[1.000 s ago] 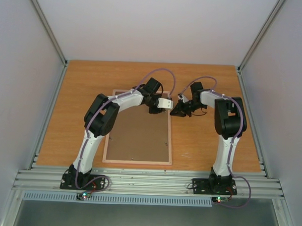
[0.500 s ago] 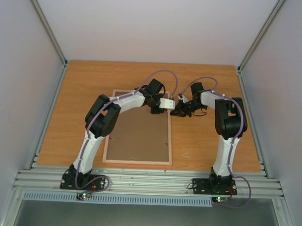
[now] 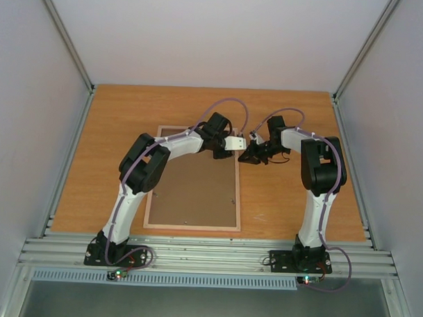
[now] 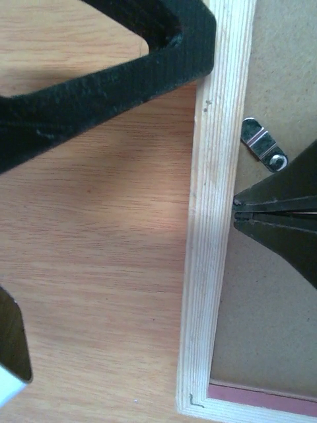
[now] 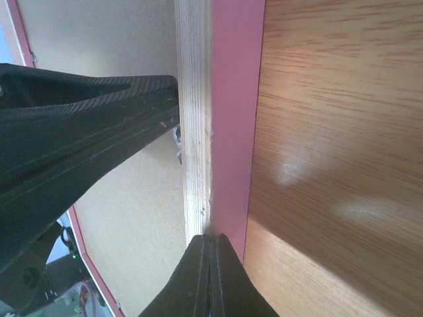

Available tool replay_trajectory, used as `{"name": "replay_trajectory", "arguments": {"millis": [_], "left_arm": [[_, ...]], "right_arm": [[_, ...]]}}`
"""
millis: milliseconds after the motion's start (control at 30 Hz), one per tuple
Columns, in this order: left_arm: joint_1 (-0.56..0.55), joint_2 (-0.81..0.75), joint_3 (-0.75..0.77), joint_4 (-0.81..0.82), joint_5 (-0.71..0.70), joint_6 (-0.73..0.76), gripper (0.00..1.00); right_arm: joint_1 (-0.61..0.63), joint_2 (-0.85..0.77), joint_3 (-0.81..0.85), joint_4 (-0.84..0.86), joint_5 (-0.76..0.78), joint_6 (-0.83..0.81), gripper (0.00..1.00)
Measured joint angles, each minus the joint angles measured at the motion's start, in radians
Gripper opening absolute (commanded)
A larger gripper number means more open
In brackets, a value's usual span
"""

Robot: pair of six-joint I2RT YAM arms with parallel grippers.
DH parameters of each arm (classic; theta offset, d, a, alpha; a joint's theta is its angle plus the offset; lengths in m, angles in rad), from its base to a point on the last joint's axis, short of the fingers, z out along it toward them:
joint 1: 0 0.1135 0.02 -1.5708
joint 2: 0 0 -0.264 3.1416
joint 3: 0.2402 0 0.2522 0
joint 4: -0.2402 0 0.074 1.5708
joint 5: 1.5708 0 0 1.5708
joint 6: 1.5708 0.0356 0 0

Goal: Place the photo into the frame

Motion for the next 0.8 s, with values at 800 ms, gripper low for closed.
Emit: {"name": "replay_trajectory", "arguments": {"millis": [800], "left_arm": [[0.041,-0.072,-0.154,0.077,0.18,0.215,0.11]], "right_arm": [[0.019,0.008,-0.004,0.022,-0.029,0.006,0.03]]}}
